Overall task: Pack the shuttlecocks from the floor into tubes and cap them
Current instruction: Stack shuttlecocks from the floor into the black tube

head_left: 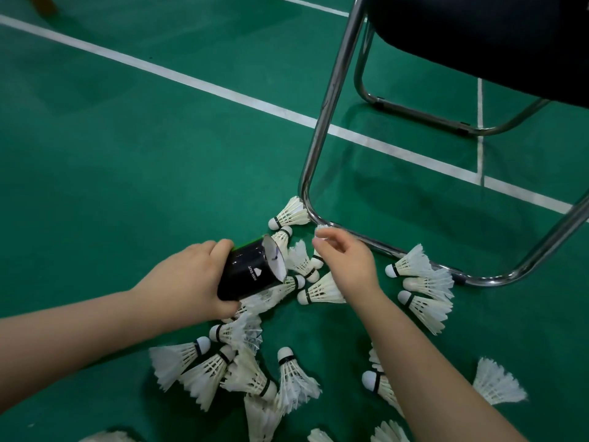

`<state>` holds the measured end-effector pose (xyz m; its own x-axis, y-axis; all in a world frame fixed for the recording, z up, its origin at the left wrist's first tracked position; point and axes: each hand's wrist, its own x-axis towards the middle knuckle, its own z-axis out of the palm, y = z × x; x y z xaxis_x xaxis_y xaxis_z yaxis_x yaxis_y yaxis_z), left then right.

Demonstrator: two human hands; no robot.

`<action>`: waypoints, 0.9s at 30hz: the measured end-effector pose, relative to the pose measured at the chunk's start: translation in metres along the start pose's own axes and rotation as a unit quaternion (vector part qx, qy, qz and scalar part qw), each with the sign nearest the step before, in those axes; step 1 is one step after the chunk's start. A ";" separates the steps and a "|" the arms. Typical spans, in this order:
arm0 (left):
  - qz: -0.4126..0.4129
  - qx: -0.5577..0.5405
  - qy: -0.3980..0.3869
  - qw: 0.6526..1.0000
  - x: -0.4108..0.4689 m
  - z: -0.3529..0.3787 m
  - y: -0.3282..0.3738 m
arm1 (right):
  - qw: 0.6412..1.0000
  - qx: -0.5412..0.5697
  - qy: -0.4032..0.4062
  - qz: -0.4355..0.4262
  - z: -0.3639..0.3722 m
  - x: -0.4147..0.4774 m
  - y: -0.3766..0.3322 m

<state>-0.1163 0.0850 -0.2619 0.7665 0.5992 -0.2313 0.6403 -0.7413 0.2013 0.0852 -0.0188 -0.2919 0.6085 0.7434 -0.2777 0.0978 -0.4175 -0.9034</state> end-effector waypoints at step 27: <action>0.009 -0.017 0.009 1.000 -0.003 -0.002 -0.007 | 0.989 -0.147 -0.029 0.003 0.045 0.044 0.038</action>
<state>-0.1235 0.0890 -0.2611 0.7781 0.5920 -0.2102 0.6280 -0.7414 0.2366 0.0802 0.0211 -0.3529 0.5646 0.7656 -0.3083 0.3247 -0.5495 -0.7698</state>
